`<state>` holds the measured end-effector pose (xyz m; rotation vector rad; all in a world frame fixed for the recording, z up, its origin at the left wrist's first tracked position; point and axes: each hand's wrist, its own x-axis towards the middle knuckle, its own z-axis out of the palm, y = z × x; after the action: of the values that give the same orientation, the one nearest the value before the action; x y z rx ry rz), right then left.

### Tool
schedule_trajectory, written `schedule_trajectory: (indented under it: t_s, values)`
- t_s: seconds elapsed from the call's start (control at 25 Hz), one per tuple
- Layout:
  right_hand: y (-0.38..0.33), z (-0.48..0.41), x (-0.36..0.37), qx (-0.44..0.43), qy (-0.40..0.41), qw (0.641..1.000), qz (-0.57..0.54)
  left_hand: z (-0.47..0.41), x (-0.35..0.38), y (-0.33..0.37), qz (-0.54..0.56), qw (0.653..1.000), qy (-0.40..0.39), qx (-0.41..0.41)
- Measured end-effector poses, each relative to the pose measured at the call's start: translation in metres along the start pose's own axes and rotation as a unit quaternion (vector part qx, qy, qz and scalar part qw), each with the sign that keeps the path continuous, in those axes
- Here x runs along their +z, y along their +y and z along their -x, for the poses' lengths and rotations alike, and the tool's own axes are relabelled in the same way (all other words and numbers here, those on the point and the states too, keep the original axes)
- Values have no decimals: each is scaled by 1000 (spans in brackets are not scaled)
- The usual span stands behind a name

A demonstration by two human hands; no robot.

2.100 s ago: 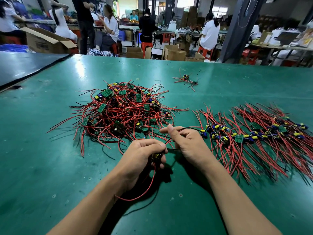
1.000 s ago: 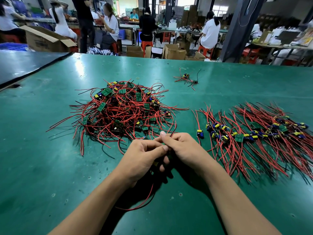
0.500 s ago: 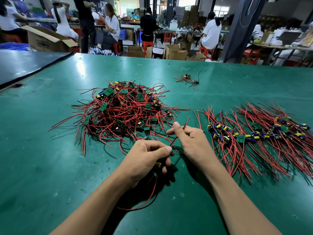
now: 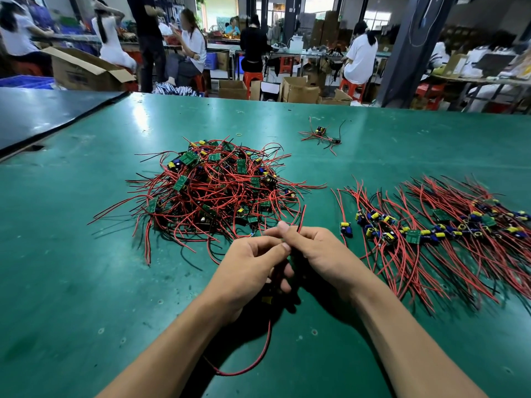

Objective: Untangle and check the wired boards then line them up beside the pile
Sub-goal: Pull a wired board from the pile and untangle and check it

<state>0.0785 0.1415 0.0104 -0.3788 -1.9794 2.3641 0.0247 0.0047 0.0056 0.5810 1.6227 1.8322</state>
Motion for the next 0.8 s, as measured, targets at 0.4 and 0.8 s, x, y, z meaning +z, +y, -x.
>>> schedule_trajectory:
  t_s: [0.4, 0.8]
  values:
    - [-5, -1, -16, -107, 94, 969, 200, 1, -3, 1, -21, 999, -23, -4]
    - [-7, -11, -67, -113, 242, 963, -30, 4, 1, 3, -9, 1000, -24, -9]
